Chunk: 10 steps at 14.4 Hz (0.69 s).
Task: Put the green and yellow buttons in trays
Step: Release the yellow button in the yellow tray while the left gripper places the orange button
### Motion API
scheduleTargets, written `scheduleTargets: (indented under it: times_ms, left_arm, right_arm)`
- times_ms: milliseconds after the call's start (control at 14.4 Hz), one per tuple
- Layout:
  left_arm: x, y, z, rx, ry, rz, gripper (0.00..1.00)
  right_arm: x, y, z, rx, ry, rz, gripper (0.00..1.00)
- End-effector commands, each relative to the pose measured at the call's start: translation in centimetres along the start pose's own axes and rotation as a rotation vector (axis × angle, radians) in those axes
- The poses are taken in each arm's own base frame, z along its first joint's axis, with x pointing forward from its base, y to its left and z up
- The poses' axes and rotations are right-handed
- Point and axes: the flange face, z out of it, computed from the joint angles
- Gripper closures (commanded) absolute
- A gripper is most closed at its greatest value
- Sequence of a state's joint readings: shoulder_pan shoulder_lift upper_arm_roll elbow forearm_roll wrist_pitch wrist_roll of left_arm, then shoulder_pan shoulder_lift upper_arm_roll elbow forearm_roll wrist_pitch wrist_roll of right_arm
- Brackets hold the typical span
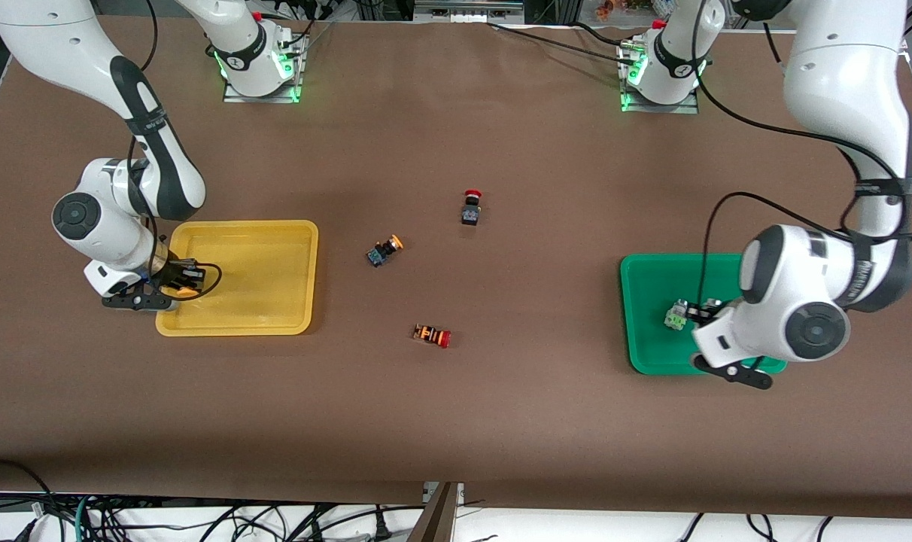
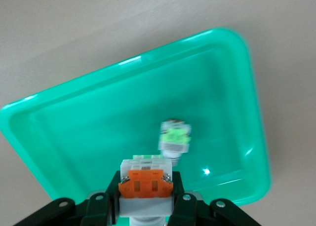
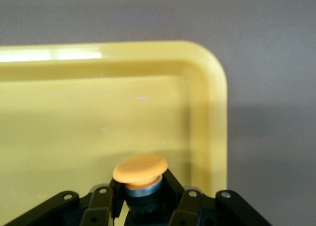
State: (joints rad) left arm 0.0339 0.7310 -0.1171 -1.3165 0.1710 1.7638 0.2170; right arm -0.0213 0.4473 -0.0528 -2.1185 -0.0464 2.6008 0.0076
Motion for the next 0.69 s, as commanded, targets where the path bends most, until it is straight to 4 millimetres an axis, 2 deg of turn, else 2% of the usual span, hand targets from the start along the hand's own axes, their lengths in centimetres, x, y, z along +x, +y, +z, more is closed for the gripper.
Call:
scheduleTargets:
  times_ms: [0,69,139,208,278,347,416,486,624]
  left_arm:
    - [-0.7,-2.8,3.7,0.015,0.029,0.088,0.94]
    - [-1.1,-4.0,6.1,0.015,0.062,0.135,0.94]
    - [-1.4,-5.0,7.8,0.021,0.103,0.157,0.94]
    - [-1.6,-5.1,8.8,0.019,0.116,0.159,0.9]
    - [-1.8,-4.9,9.4,0.016,0.109,0.16,0.79]
    - [-1.7,-4.5,9.3,0.014,0.109,0.153,0.44]
    - [-1.7,-4.5,8.9,0.017,0.109,0.158,0.0]
    - [-1.7,-4.3,7.9,0.02,0.116,0.163,0.0]
    - [-2.1,-2.8,3.8,0.027,0.122,0.166,0.0]
  right_arm:
    - [-1.5,-0.1,0.0,0.035,-0.009,0.032,0.89]
    - [-1.7,-0.1,0.1,0.037,-0.013,0.035,0.83]
    - [-2.0,-0.1,0.2,0.041,-0.023,0.041,0.72]
    - [-2.0,-0.1,0.1,0.044,-0.024,0.047,0.41]
    - [-1.8,0.0,-0.1,0.049,-0.018,0.056,0.02]
    - [-1.5,-0.1,-0.9,0.051,-0.003,0.05,0.01]
    - [-0.8,-0.5,-2.6,0.055,0.022,0.04,0.01]
    - [0.0,-1.9,-4.3,0.068,0.015,0.041,0.01]
    - [2.5,-5.6,-9.5,0.093,-0.035,0.114,0.02]
